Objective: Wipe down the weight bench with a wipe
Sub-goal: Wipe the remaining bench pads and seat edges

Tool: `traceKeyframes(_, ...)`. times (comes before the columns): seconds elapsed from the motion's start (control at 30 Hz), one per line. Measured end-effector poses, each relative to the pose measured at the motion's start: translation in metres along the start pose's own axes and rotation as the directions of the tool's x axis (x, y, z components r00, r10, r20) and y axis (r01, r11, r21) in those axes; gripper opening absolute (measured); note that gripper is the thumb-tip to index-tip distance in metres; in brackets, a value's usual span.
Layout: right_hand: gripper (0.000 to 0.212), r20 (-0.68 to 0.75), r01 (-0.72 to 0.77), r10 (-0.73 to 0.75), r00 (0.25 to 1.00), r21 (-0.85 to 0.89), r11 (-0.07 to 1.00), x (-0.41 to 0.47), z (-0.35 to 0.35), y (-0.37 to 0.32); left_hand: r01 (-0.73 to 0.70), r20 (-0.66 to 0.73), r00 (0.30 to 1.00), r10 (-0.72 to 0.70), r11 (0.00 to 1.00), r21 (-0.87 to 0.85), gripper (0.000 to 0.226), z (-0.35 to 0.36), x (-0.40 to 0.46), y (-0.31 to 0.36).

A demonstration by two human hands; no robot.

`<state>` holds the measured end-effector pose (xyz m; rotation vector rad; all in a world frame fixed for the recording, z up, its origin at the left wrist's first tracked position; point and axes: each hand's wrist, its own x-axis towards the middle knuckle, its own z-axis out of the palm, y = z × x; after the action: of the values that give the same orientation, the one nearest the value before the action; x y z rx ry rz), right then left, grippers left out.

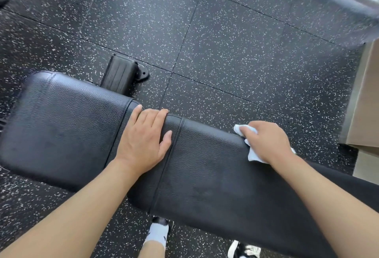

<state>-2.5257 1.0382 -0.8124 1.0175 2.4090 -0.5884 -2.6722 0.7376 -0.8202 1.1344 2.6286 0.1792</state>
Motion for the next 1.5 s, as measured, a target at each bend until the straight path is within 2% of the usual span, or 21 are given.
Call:
traceKeyframes(0.13, 0.040, -0.056, 0.122, -0.122, 0.991, -0.015, 0.992, 0.010, 0.023, -0.064, 0.060, 0.026, 0.998, -0.059, 0.996, -0.072, 0.053, -0.008, 0.007, 0.018)
traceKeyframes(0.23, 0.034, -0.042, 0.204, -0.203, 0.978, 0.017, 0.979, 0.019, 0.038, -0.114, 0.001, 0.050, 0.999, 0.004, 0.994, -0.112, 0.049, -0.012, 0.016, 0.042)
traceKeyframes(0.37, 0.032, -0.037, 0.230, -0.228, 0.973, 0.105, 0.967, 0.019, 0.036, -0.099, 0.010, 0.119, 0.993, -0.005, 0.999, -0.044, 0.046, -0.012, 0.031, 0.082)
traceKeyframes(0.53, 0.036, -0.152, 0.252, -0.241, 0.959, 0.060, 0.966, -0.001, 0.018, 0.007, -0.097, 0.190, 0.978, 0.088, 0.995, 0.036, 0.048, 0.008, 0.038, 0.154)
traceKeyframes(0.6, 0.037, -0.244, 0.245, -0.238, 0.940, 0.001, 0.969, -0.014, 0.009, 0.063, -0.117, 0.219, 0.970, 0.105, 0.992, 0.043, 0.051, 0.017, 0.041, 0.189)
traceKeyframes(0.73, 0.041, -0.471, 0.212, -0.204, 0.858, -0.038, 0.977, -0.044, -0.009, 0.187, -0.188, 0.273, 0.947, 0.172, 0.982, 0.034, 0.053, 0.034, 0.049, 0.261)
traceKeyframes(0.83, 0.038, -0.558, 0.150, -0.187, 0.808, -0.112, 0.982, -0.065, -0.021, 0.284, -0.242, 0.293, 0.930, 0.223, 0.970, 0.033, 0.055, 0.047, 0.054, 0.309)
traceKeyframes(0.93, 0.037, -0.620, -0.042, -0.024, 0.784, -0.093, 0.995, -0.085, -0.032, 0.380, -0.272, 0.303, 0.921, 0.246, 0.961, 0.047, 0.054, 0.061, 0.061, 0.352)
traceKeyframes(1.03, 0.038, -0.637, -0.194, 0.186, 0.748, 0.058, 0.979, -0.100, -0.034, 0.436, -0.228, 0.254, 0.946, 0.200, 0.970, 0.083, 0.050, 0.073, 0.062, 0.375)
traceKeyframes(1.1, 0.042, -0.649, -0.236, 0.256, 0.717, 0.120, 0.964, -0.104, -0.027, 0.432, -0.198, 0.205, 0.962, 0.181, 0.978, 0.066, 0.045, 0.077, 0.060, 0.378)
traceKeyframes(1.17, 0.038, -0.670, -0.188, 0.248, 0.699, 0.163, 0.969, -0.109, -0.014, 0.395, -0.187, 0.162, 0.971, 0.177, 0.981, 0.055, 0.043, 0.078, 0.058, 0.377)
traceKeyframes(1.23, 0.026, -0.681, -0.048, 0.131, 0.720, 0.140, 0.989, -0.119, 0.009, 0.338, -0.181, 0.147, 0.974, 0.171, 0.982, 0.060, 0.043, 0.078, 0.059, 0.379)
traceKeyframes(1.3, 0.019, -0.673, 0.113, -0.060, 0.738, 0.035, 0.993, -0.131, 0.035, 0.278, -0.176, 0.151, 0.975, 0.164, 0.982, 0.071, 0.044, 0.079, 0.059, 0.381)
traceKeyframes(1.37, 0.018, -0.654, 0.244, -0.216, 0.725, -0.050, 0.968, -0.141, 0.051, 0.241, -0.169, 0.144, 0.977, 0.157, 0.983, 0.068, 0.046, 0.080, 0.059, 0.382)
traceKeyframes(1.43, 0.011, -0.656, 0.332, -0.295, 0.695, -0.071, 0.940, -0.138, 0.051, 0.248, -0.165, 0.125, 0.980, 0.156, 0.984, 0.069, 0.045, 0.081, 0.059, 0.381)
traceKeyframes(1.5, 0.002, -0.686, 0.316, -0.293, 0.666, -0.097, 0.944, -0.129, 0.034, 0.287, -0.173, 0.109, 0.980, 0.164, 0.982, 0.080, 0.043, 0.082, 0.058, 0.381)
